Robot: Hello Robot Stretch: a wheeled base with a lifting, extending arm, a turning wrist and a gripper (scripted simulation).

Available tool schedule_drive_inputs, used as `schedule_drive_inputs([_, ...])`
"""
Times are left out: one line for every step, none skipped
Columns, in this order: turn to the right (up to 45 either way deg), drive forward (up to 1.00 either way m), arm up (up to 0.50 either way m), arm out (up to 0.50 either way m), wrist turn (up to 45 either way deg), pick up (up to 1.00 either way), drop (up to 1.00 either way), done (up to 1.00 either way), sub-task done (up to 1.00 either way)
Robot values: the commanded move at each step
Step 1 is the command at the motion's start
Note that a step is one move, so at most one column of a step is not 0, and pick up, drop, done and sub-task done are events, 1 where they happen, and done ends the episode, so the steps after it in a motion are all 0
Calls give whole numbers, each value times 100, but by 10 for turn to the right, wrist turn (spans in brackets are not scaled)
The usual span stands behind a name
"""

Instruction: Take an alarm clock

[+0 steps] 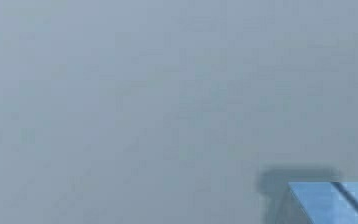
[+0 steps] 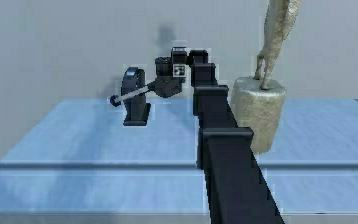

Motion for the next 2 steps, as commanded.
schedule_drive_inputs([0, 0, 0, 0, 60, 0, 0, 0, 0])
schedule_drive_inputs([0, 0, 0, 0, 0, 100, 0, 0, 0])
